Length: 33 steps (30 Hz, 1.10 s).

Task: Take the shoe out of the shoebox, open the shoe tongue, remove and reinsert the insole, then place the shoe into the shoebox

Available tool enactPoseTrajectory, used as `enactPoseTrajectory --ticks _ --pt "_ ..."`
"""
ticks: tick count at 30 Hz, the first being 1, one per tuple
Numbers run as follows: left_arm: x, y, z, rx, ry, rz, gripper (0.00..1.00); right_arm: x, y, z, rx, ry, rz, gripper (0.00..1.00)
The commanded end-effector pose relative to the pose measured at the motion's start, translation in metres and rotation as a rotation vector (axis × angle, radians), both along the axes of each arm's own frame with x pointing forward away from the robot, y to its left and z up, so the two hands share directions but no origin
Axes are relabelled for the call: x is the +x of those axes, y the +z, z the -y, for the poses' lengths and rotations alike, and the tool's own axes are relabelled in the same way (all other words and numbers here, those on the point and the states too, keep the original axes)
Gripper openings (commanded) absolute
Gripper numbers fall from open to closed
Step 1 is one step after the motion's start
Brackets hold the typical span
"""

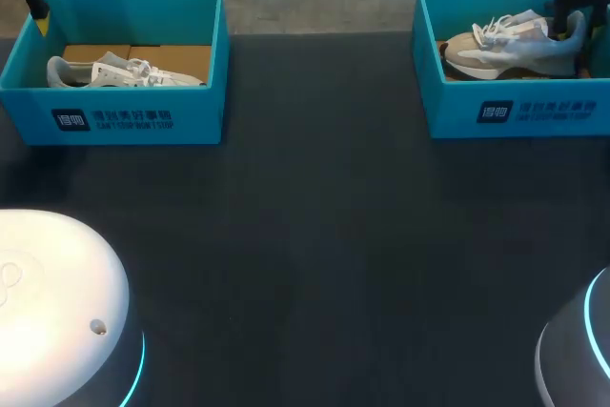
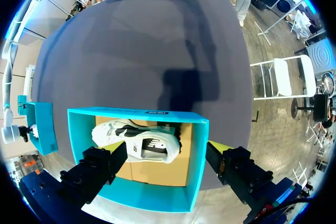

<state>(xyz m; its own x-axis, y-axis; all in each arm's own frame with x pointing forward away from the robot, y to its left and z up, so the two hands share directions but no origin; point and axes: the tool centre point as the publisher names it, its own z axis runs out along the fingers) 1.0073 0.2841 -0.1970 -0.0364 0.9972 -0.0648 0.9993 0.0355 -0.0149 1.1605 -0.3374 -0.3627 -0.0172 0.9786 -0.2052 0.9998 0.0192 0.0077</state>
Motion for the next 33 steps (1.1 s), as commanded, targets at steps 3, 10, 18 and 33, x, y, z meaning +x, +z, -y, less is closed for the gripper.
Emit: enactPoseTrajectory --ticks 3,10,18,33 --pt "-0.001 0.001 0.0 0.003 0.0 0.001 1.0 0.008 -0.007 0.002 0.018 -0.003 -0.027 0.58" --pt "-0.001 0.001 0.0 0.003 0.0 0.001 1.0 0.006 -0.012 0.001 0.037 -0.005 -0.037 0.6" --pt "-0.001 0.001 0.0 0.003 0.0 0.001 1.0 0.005 -0.012 0.001 0.054 -0.009 -0.037 0.59" --pt "-0.001 0.001 0.0 0.003 0.0 0.001 1.0 0.005 -0.008 -0.003 0.058 0.0 -0.029 0.62"
